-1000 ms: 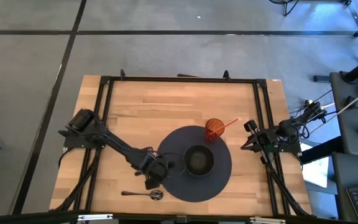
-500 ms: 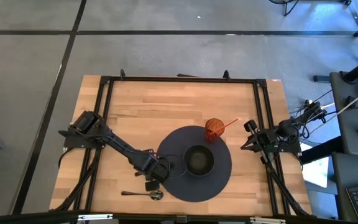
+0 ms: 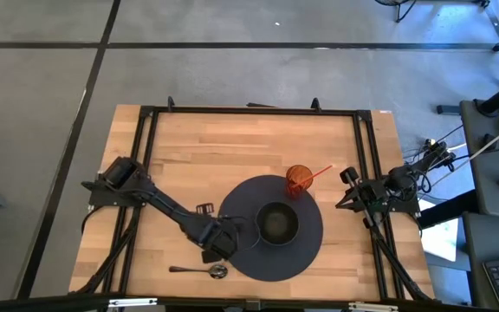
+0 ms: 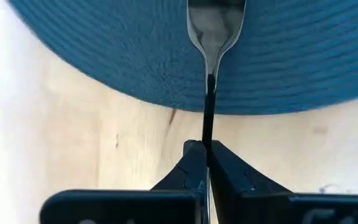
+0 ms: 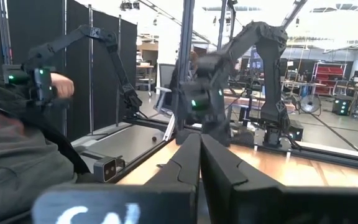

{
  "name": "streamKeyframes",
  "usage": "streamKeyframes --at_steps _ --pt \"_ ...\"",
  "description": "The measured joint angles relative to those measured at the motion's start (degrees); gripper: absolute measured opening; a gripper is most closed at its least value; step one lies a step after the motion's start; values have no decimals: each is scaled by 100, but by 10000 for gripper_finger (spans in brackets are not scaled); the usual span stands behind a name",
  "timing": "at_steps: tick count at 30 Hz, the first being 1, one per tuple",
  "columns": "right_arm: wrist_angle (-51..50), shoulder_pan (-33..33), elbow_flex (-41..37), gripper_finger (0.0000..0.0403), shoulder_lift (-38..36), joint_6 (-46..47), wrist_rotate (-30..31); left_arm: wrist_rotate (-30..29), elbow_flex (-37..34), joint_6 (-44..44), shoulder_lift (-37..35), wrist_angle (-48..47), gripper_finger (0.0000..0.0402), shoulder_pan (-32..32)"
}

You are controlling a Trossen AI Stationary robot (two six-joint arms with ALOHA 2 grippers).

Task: Pick & Place Utensil
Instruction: Put the black fork into the black bowl

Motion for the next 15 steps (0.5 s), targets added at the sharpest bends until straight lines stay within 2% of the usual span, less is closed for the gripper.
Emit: streamKeyframes --at_steps 6,9,12,15 --pt "2 0 0 14 0 -17 0 -672 1132 -156 -18 -1533 4 -84" --pt "2 0 0 14 0 -9 0 -1029 1736 89 -24 -2220 4 -44" --pt "2 -2 2 14 0 -45 2 -1363 2455 808 100 -2567 4 96" --pt "2 0 2 14 0 -66 5 -1951 3301 2044 560 -2805 3 325"
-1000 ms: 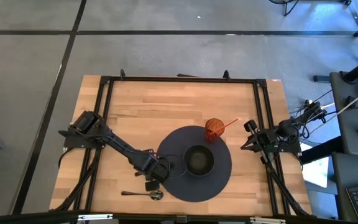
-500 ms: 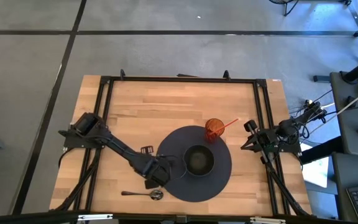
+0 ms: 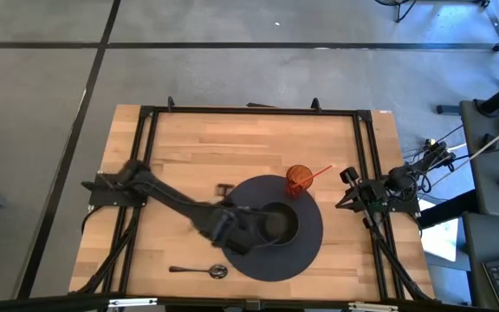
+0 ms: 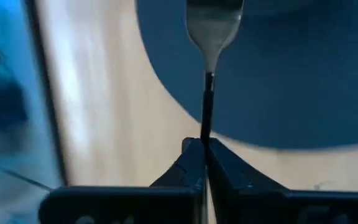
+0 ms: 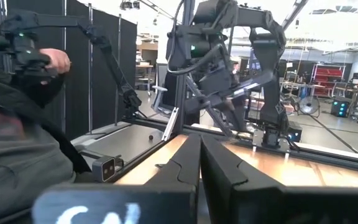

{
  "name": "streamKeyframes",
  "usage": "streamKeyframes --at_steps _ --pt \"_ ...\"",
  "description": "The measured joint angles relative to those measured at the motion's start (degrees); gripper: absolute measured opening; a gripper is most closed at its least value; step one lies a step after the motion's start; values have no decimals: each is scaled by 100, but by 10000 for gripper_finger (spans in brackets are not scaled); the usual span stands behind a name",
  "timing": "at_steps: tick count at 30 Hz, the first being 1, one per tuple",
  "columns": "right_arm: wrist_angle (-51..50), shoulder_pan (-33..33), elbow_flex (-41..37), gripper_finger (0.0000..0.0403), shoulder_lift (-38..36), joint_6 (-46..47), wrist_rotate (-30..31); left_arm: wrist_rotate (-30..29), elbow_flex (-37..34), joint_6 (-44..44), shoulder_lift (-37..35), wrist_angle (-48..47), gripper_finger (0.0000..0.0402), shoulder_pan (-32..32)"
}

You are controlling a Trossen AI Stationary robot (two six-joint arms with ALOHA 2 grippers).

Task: Pick & Place Utensil
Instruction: Put the black fork into the black bowl

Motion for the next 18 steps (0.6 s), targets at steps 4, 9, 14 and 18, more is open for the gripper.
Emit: streamKeyframes --at_steps 4,9,14,18 --pt "-1 -2 0 14 0 0 -3 -729 1311 1356 958 -340 3 242" --pt "-32 -2 0 14 0 0 -3 -1130 2456 3009 2016 -326 3 411" --pt "-222 0 0 14 20 8 0 -2063 2282 4346 2137 -3 3 378" --pt "-275 -2 0 14 46 37 -7 -2130 2276 4643 2150 166 3 355"
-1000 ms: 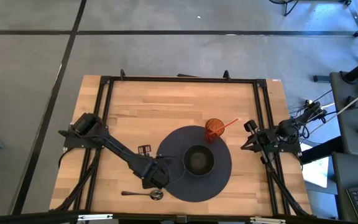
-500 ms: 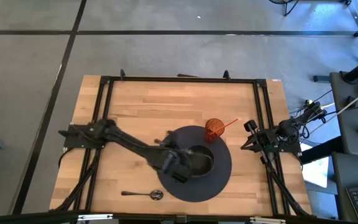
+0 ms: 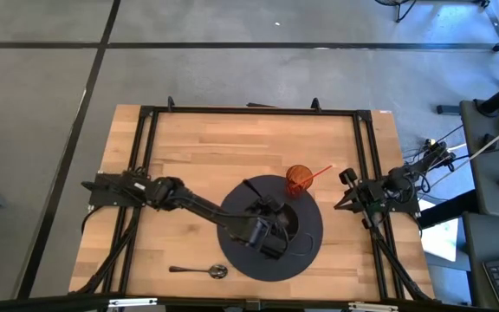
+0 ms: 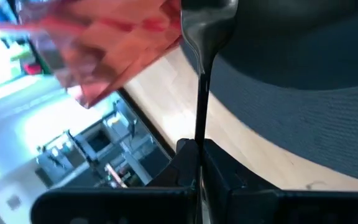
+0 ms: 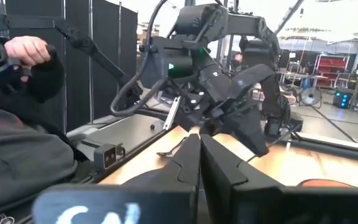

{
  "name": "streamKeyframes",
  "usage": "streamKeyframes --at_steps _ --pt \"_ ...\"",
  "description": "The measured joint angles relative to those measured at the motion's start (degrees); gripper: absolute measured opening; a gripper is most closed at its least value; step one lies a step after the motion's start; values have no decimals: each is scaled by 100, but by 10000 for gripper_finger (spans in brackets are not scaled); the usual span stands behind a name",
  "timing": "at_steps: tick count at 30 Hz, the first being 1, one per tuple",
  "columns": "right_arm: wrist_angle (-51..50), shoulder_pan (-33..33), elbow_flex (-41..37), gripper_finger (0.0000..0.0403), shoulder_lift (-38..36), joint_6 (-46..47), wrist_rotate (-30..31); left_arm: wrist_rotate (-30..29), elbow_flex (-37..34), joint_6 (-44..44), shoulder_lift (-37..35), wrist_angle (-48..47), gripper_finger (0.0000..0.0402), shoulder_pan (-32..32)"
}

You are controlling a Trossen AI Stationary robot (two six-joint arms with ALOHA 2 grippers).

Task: Pick & Place Utensil
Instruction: Put the black fork into the black bowl

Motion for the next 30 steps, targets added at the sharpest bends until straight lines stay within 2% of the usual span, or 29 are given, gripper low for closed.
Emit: streamKeyframes --at_steps 4,14,20,26,30 --pt "11 2 0 14 0 -11 0 165 2 472 46 37 3 -98" --pt "15 2 0 14 2 -11 2 -336 -9 1852 386 684 3 -115" --pt "15 2 0 14 2 -11 0 65 -2 2384 386 830 3 -71" --pt "15 0 0 14 2 -12 0 365 -2 2323 386 911 3 -9" --pt "13 0 0 14 2 -11 0 910 -2 2385 386 907 5 25"
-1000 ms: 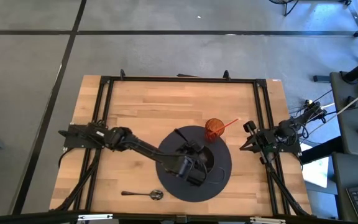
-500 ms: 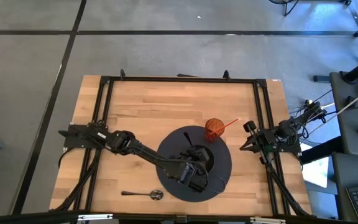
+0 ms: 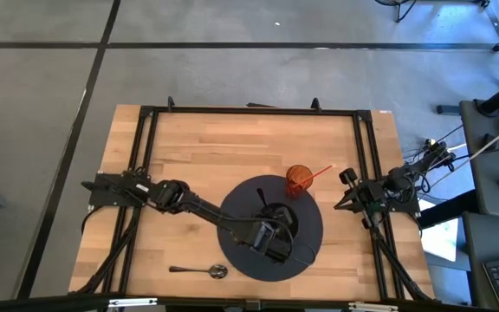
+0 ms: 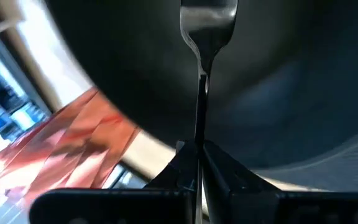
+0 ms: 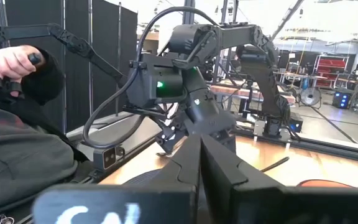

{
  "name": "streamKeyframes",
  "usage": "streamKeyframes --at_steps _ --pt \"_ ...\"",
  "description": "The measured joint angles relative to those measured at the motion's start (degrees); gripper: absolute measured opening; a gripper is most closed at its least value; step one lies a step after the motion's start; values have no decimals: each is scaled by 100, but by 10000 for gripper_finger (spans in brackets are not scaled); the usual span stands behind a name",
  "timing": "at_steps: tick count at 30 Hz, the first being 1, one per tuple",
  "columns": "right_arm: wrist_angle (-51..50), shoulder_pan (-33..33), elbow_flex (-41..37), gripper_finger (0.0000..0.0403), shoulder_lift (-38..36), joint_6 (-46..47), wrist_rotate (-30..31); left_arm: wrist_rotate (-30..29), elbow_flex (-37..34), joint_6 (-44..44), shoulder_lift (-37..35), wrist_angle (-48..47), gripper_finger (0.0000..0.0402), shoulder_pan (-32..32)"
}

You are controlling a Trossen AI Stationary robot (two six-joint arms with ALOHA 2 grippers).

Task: Pick & Place Utensil
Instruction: Put the black fork into the black bowl, then put the black spoon into the black bowl

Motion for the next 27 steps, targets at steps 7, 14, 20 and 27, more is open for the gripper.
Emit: streamKeyframes --at_steps 7,14,20,27 --pt "-37 2 -2 14 0 0 0 189 0 -20 0 0 6 40" --pt "-42 0 -2 14 0 8 0 10 0 -21 0 0 10 38" --pt "-42 2 -4 14 0 15 0 40 0 -75 0 -2 43 21" --pt "-42 1 -4 14 0 15 -1 -1 0 -95 0 -2 62 -3"
